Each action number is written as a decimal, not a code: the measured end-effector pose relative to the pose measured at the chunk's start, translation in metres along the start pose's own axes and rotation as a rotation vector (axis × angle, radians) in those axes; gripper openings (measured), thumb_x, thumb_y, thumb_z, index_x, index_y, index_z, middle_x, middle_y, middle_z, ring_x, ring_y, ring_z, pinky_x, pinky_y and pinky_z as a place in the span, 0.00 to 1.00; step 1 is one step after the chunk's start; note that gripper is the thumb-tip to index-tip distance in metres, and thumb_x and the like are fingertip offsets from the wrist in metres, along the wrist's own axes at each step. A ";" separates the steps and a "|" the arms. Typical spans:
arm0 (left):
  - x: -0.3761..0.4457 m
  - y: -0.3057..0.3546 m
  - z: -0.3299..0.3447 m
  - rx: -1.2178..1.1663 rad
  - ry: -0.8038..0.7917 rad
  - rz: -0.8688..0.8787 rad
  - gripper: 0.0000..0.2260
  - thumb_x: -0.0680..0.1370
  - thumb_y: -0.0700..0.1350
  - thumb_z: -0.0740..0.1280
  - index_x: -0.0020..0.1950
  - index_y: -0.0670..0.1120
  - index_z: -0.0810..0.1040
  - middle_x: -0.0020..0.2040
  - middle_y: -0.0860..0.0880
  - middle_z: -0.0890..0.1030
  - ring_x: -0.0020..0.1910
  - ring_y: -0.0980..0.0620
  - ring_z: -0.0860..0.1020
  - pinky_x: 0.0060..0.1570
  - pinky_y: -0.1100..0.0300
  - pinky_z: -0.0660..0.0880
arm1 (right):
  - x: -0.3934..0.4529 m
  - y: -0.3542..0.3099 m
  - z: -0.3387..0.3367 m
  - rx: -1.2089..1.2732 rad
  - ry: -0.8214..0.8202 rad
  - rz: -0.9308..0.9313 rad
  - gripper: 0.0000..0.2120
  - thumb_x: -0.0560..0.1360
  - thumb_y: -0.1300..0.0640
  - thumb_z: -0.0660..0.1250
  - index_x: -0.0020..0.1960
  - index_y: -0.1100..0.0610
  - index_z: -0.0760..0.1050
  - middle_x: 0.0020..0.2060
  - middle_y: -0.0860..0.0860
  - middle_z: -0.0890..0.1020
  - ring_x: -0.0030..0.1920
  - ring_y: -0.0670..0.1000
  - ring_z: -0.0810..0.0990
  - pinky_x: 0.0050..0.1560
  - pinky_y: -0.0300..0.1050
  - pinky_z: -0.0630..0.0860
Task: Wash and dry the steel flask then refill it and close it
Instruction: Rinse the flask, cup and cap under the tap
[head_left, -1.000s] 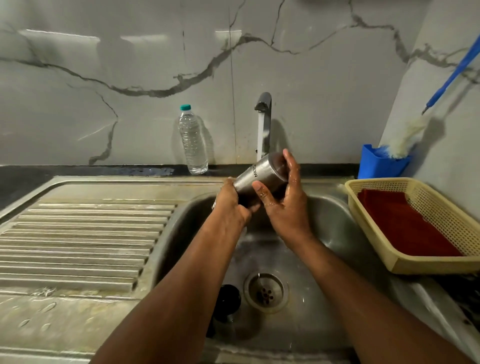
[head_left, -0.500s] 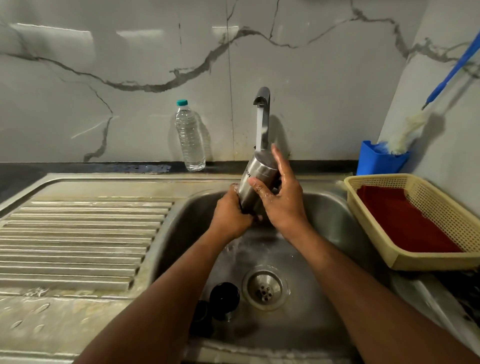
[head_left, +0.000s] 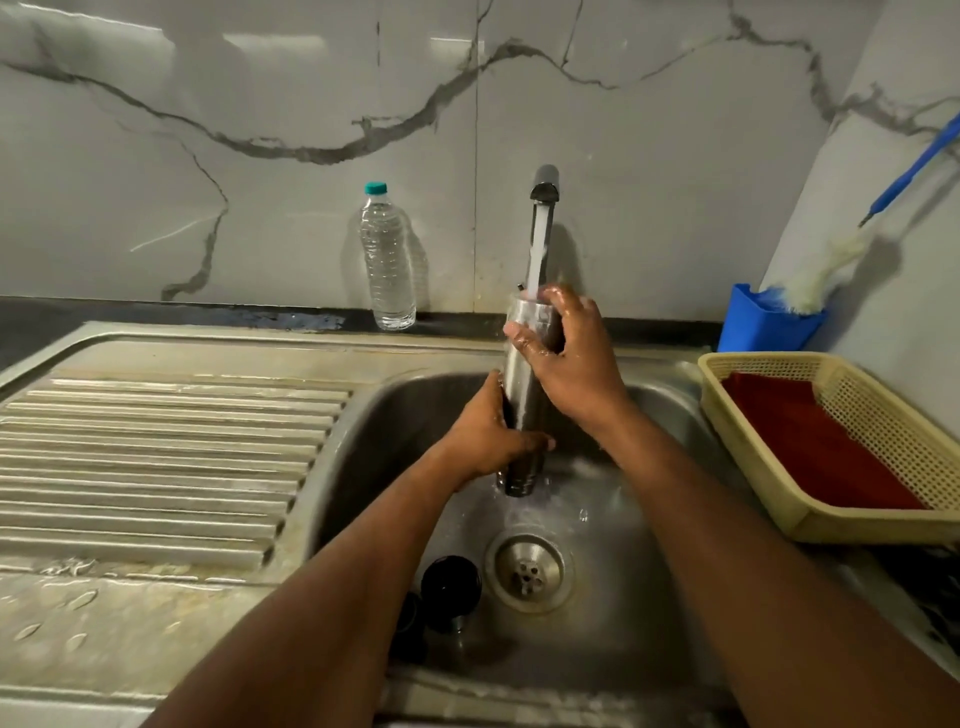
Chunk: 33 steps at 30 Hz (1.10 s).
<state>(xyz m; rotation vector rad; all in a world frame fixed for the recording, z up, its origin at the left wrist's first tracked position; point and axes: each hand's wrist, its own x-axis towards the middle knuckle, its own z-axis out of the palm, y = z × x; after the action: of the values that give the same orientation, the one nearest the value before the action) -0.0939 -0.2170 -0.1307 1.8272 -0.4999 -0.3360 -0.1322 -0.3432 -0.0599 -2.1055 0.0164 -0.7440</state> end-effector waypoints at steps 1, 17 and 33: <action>0.000 0.000 -0.001 -0.007 0.021 0.000 0.39 0.67 0.40 0.83 0.73 0.52 0.68 0.63 0.48 0.81 0.63 0.47 0.81 0.64 0.43 0.81 | 0.004 0.000 0.000 -0.072 -0.003 -0.056 0.21 0.78 0.47 0.73 0.69 0.46 0.74 0.62 0.49 0.72 0.60 0.47 0.74 0.63 0.46 0.79; 0.002 0.009 -0.001 -0.020 0.180 0.017 0.31 0.73 0.40 0.80 0.69 0.49 0.68 0.60 0.51 0.79 0.55 0.52 0.80 0.57 0.54 0.81 | 0.045 -0.026 0.009 -0.513 0.075 -0.347 0.18 0.85 0.46 0.61 0.54 0.57 0.84 0.46 0.54 0.86 0.46 0.53 0.84 0.53 0.52 0.82; 0.007 0.013 -0.019 -0.728 0.254 -0.098 0.31 0.75 0.44 0.78 0.73 0.47 0.68 0.64 0.41 0.81 0.59 0.42 0.84 0.58 0.44 0.83 | -0.023 0.033 -0.001 0.232 -0.316 0.409 0.24 0.75 0.67 0.68 0.69 0.54 0.76 0.60 0.54 0.83 0.55 0.53 0.84 0.49 0.47 0.83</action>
<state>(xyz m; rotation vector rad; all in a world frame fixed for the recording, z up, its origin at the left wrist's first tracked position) -0.0812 -0.2077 -0.1126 1.1607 -0.0816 -0.2953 -0.1431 -0.3579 -0.0962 -1.8905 0.1744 -0.1582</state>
